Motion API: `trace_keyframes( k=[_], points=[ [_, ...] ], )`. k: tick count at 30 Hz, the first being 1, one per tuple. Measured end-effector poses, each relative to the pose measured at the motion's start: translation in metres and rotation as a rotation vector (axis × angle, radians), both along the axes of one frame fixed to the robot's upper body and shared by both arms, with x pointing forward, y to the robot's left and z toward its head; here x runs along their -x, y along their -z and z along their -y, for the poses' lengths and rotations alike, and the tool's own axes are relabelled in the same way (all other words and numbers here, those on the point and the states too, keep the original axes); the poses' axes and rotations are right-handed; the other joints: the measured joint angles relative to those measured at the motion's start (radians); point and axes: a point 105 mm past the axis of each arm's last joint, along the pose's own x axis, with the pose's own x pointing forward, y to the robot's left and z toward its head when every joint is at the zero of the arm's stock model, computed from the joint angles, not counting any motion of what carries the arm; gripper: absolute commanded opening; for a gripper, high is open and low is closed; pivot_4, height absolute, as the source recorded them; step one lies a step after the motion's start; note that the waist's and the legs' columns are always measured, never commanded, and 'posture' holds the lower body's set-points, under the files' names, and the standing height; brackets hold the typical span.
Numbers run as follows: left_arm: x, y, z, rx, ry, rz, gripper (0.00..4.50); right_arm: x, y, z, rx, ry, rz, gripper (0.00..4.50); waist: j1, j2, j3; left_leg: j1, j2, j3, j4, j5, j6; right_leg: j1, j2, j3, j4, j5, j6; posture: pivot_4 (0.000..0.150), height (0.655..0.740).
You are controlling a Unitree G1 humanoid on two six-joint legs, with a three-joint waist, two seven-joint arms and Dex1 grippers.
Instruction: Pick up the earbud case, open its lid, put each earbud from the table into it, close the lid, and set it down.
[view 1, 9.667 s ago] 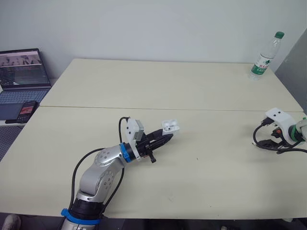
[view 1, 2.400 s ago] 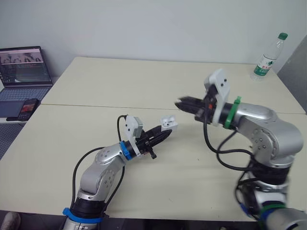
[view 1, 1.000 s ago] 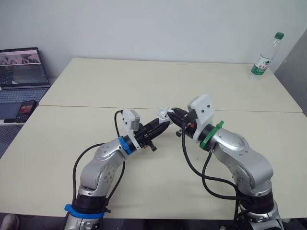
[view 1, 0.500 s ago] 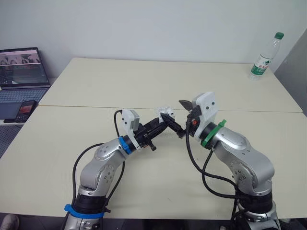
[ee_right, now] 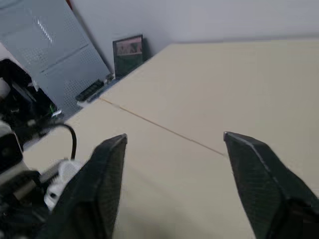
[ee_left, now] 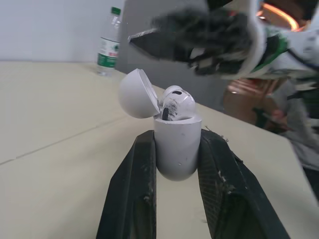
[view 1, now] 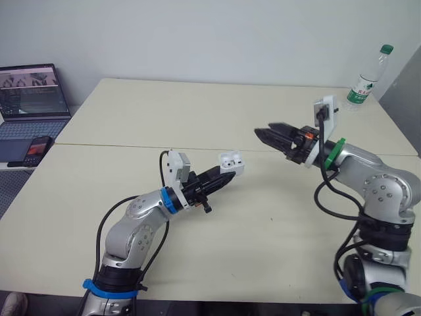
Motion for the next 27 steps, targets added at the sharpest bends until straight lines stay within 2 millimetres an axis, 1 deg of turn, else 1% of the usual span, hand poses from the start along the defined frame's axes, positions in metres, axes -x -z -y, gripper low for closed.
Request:
trace_keyframes(
  k=[2,5,6,10,13,16,18,20,22,24,27],
  points=[
    [0.001,-0.001,0.002,0.003,0.029,-0.019,0.76,0.003,0.01,-0.002,0.026,-0.057,-0.041,1.33,-0.003,0.0,0.0,0.0,0.001,0.0,0.0,0.0,0.0,0.0,0.0,0.0,0.0,0.0,0.0,0.15,0.74],
    [0.005,-0.003,0.005,0.009,0.092,-0.052,0.76,0.011,0.02,-0.016,0.056,-0.161,-0.076,0.21,-0.007,0.0,0.0,0.0,0.001,0.0,0.0,0.0,0.0,0.0,0.002,0.0,0.0,0.0,0.0,0.15,0.74],
    [0.007,-0.002,0.006,0.005,0.112,-0.062,0.76,0.014,0.023,-0.02,0.064,-0.188,-0.088,0.04,-0.007,0.0,0.0,0.0,0.001,-0.001,0.0,0.0,0.0,0.0,0.002,0.0,0.001,0.0,0.0,0.15,0.74],
    [0.012,0.001,0.009,-0.023,0.166,-0.087,0.76,0.022,0.028,-0.031,0.072,-0.276,-0.125,0.04,-0.006,0.0,0.001,0.0,0.001,-0.001,0.0,0.0,0.0,0.0,0.002,0.0,0.001,0.0,0.0,0.15,0.74],
    [0.013,0.0,0.013,-0.031,0.196,-0.085,0.76,0.031,0.023,-0.038,0.022,-0.354,-0.144,0.04,-0.004,-0.001,0.001,0.0,0.001,-0.001,0.001,0.0,0.0,0.0,0.002,0.0,0.0,0.0,0.0,0.15,0.74],
    [0.015,0.001,0.014,-0.038,0.209,-0.095,0.76,0.037,0.013,-0.036,-0.034,-0.39,-0.138,0.04,-0.004,-0.001,0.001,-0.001,0.001,-0.001,0.0,0.0,0.0,0.0,0.001,0.0,0.0,0.0,0.0,0.15,0.74],
    [0.015,0.003,0.013,-0.048,0.201,-0.099,0.76,0.048,0.002,-0.037,-0.08,-0.457,-0.121,0.04,-0.004,-0.001,0.001,-0.001,0.001,-0.001,0.0,0.0,0.0,0.0,0.001,-0.001,0.0,0.0,0.0,0.15,0.74],
    [0.015,0.003,0.013,-0.05,0.201,-0.102,0.76,0.057,-0.003,-0.04,-0.101,-0.516,-0.116,0.04,-0.004,-0.001,0.001,-0.001,0.001,-0.002,0.0,0.0,0.0,0.0,0.001,-0.001,0.0,0.0,0.0,0.15,0.74],
    [0.015,0.005,0.014,-0.052,0.201,-0.106,0.76,0.067,-0.005,-0.038,-0.104,-0.564,-0.129,0.04,-0.002,-0.001,0.001,-0.001,0.001,-0.002,0.0,0.0,0.0,0.0,0.001,-0.001,0.0,0.0,0.0,0.15,0.74],
    [0.015,0.005,0.014,-0.055,0.196,-0.108,0.76,0.074,-0.001,-0.034,-0.091,-0.581,-0.151,0.04,0.001,-0.001,0.001,-0.001,0.001,-0.001,0.001,0.0,0.0,0.0,0.001,-0.001,0.0,0.0,0.0,0.15,0.74],
    [0.014,0.007,0.014,-0.063,0.187,-0.109,0.76,0.074,0.004,-0.031,-0.078,-0.561,-0.162,0.04,0.0,-0.001,0.001,-0.001,0.001,-0.001,0.001,0.0,0.0,0.0,0.001,0.0,0.0,0.0,0.0,0.15,0.74]
  ],
)
